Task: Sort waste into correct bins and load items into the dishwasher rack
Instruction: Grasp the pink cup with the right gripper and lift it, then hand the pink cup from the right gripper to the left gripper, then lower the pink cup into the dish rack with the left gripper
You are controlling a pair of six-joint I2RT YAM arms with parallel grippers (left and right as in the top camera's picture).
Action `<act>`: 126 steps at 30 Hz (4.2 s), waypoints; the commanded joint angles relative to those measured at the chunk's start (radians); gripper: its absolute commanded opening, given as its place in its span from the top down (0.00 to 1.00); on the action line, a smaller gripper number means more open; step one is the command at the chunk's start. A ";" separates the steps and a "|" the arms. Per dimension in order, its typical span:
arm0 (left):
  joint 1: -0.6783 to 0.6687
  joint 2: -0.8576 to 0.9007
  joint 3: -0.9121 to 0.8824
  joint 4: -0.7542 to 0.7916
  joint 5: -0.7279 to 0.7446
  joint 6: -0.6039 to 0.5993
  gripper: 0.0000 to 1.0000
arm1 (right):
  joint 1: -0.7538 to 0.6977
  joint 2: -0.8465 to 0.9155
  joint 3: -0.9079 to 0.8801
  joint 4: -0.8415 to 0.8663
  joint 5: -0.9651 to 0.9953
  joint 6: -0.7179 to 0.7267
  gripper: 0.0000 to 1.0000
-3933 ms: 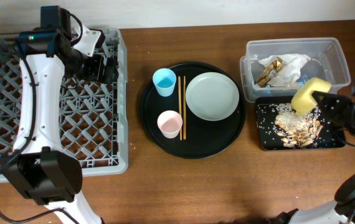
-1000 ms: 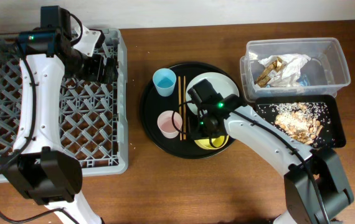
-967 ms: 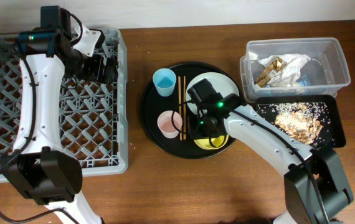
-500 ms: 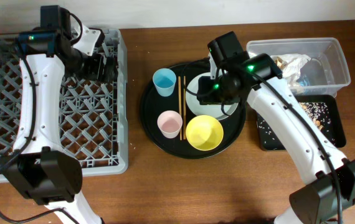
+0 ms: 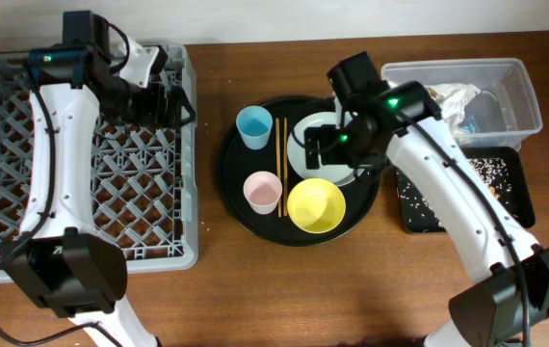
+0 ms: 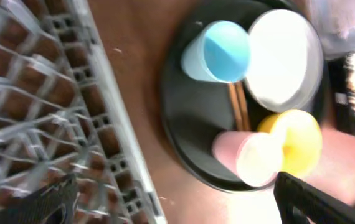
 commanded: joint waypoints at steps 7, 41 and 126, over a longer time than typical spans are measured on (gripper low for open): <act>-0.095 0.009 0.014 -0.004 -0.067 -0.198 0.04 | -0.026 0.000 0.006 0.053 -0.093 -0.003 0.12; -0.090 0.009 0.014 0.089 -0.273 -0.388 0.01 | 0.175 0.315 -0.042 0.217 -0.093 0.050 0.81; -0.055 0.061 0.013 0.088 1.119 -0.090 0.30 | -0.004 0.085 -0.013 0.934 -0.897 0.234 0.79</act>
